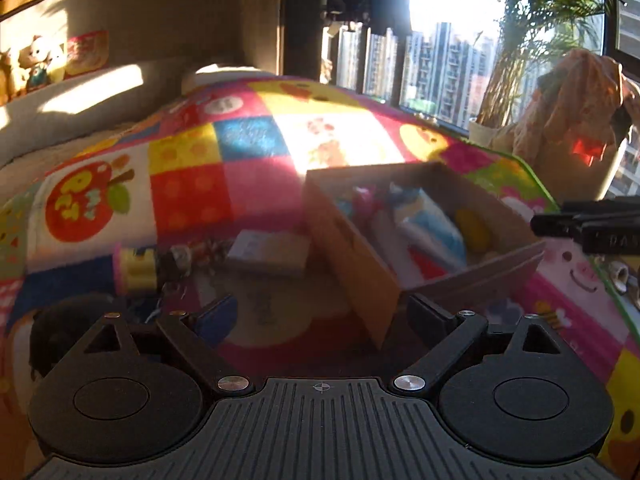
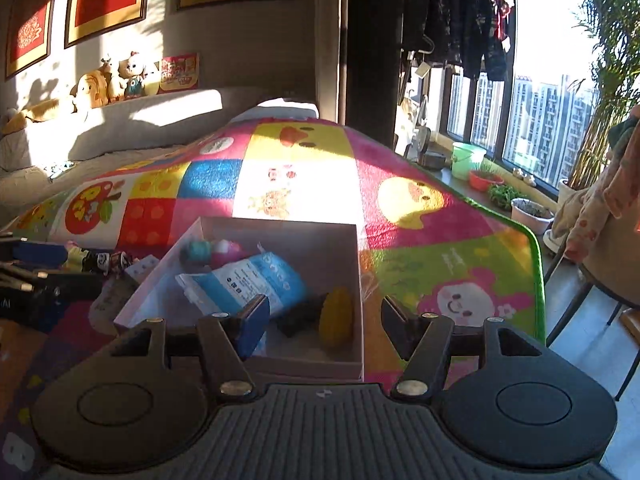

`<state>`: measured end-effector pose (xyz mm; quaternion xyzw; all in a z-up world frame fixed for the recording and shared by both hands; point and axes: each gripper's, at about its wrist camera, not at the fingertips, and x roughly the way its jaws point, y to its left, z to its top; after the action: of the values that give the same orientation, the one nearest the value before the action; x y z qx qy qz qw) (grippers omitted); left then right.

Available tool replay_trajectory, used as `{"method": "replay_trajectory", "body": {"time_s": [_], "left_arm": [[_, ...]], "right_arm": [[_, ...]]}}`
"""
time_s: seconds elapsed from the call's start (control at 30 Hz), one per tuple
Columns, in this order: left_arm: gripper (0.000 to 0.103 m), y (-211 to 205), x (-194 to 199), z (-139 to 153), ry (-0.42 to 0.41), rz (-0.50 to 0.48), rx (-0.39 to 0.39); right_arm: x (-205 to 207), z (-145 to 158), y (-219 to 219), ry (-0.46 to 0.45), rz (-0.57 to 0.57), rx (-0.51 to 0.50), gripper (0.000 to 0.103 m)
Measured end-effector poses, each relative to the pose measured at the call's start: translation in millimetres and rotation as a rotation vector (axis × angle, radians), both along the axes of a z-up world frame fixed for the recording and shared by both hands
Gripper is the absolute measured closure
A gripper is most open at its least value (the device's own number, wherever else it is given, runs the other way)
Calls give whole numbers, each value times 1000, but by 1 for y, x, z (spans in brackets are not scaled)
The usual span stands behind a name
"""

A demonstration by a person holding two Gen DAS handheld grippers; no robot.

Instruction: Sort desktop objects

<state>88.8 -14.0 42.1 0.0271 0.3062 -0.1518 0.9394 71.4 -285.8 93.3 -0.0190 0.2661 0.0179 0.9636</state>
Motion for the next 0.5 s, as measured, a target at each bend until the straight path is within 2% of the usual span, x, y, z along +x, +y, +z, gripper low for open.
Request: {"method": "replay_trajectory", "body": {"time_s": [0.13,0.3,0.43,0.5], "left_arm": [[6,30,-29,-25,41,92,30],[3,62,-49,-21,-30,219,56],[1,86,-54,-22,-22,277,-45],[1,92,-54,-30,19,294,-80]], "right_arm": [[-9,-11,16,38,20,-10,35],[-7,-11,60,64,118,-41,34],[11,0,109,72,224,-54,33],[29,9,135,88,275,-50,28]]}}
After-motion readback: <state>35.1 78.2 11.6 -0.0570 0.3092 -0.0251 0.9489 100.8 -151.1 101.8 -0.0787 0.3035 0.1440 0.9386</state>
